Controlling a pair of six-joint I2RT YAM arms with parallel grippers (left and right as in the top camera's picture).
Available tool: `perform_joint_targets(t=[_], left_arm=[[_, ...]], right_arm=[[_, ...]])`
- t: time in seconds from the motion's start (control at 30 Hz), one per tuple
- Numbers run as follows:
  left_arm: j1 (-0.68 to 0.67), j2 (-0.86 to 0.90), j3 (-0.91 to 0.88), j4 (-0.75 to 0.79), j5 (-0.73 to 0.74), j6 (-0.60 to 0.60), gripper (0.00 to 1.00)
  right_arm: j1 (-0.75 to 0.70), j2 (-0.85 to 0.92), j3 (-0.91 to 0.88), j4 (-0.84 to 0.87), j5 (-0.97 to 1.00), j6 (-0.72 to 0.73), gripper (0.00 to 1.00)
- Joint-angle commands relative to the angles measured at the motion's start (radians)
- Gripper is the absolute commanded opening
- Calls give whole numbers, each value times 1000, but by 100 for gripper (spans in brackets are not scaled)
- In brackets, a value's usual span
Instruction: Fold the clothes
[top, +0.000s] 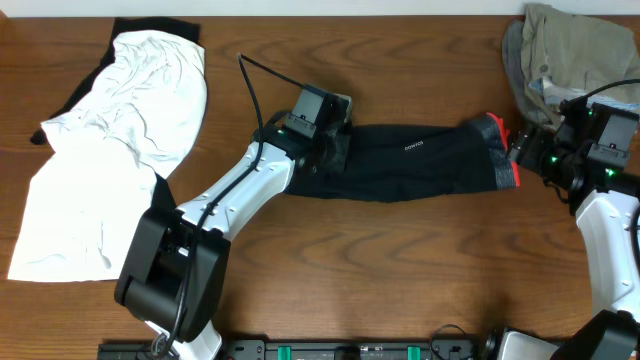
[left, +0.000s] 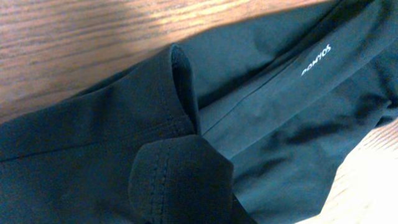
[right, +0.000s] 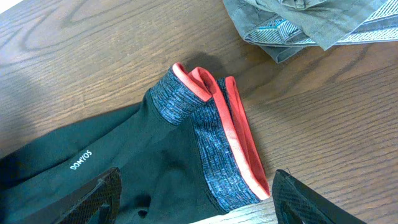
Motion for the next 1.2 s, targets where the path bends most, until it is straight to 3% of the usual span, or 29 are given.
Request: perform_joint_targets(t=[0.0, 0.33, 0.4, 0.5, 0.53, 0.57, 1.0, 1.17], left_arm=[[-5, 10, 20, 18, -4, -21, 10], [-41, 33, 20, 35, -4, -24, 12], [-55, 37, 20, 53, -4, -24, 16], [-76, 39, 20, 87, -4, -24, 61], [-84, 39, 20, 98, -4, -24, 91], [-90, 39, 20, 108, -4, -24, 100], [-63, 37, 21, 98, -5, -23, 98], [-6, -20, 34, 41, -5, -23, 98]], right_arm=[[10, 7, -4, 0, -4, -8, 75], [10, 7, -4, 0, -4, -8, 75], [10, 7, -4, 0, -4, -8, 75], [10, 7, -4, 0, -4, -8, 75], [10, 7, -4, 0, -4, -8, 75], [10, 7, -4, 0, -4, -8, 75], [10, 7, -4, 0, 0, -13, 75], [10, 68, -4, 47, 16, -63, 82]])
